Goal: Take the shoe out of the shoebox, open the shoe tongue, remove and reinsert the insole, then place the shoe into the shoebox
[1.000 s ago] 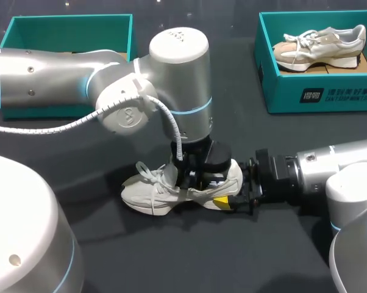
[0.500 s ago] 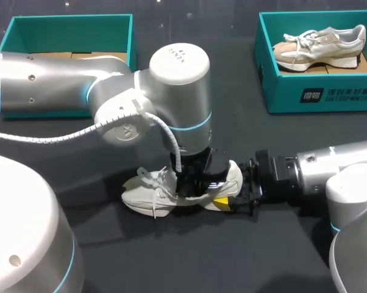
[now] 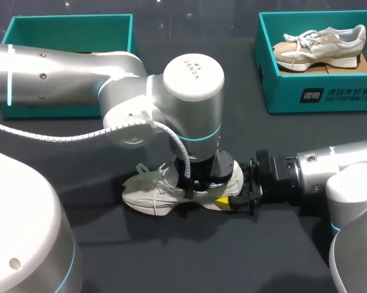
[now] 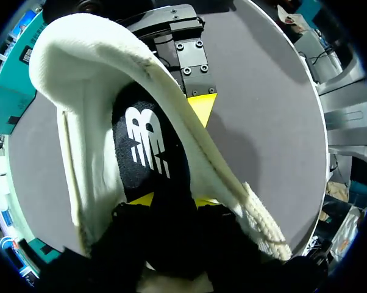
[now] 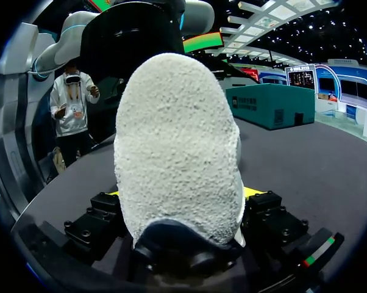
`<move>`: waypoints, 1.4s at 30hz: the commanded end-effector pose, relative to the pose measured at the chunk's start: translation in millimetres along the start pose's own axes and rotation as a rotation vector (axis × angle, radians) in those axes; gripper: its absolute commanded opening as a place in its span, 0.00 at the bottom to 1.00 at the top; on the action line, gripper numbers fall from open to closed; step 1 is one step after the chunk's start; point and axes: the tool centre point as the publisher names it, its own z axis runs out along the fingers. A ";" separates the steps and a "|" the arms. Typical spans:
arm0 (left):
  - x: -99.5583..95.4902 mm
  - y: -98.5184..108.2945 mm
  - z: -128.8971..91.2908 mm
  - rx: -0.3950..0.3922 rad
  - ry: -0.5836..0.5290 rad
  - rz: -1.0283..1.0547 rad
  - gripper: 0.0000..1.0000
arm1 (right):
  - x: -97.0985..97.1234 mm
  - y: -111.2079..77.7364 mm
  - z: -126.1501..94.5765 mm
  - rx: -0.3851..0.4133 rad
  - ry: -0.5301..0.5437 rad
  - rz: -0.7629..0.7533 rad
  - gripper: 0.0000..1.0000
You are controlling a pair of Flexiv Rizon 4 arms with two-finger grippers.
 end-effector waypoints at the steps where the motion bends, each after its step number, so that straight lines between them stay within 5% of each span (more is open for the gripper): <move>1: -14.0 2.2 28.4 0.003 -0.004 -0.019 0.13 | 0.4 1.7 0.6 0.004 0.001 0.002 0.00; 4: -16.6 6.6 24.3 0.028 0.001 -0.038 0.00 | 0.4 1.7 0.6 0.004 0.001 0.002 0.00; 27: 9.9 20.1 -42.8 0.357 -0.034 -0.059 0.00 | 0.4 1.7 0.6 0.004 0.001 0.002 0.00; 42: 10.3 25.8 -53.4 0.448 -0.050 -0.114 0.00 | 0.4 1.7 0.6 0.004 0.001 0.002 0.00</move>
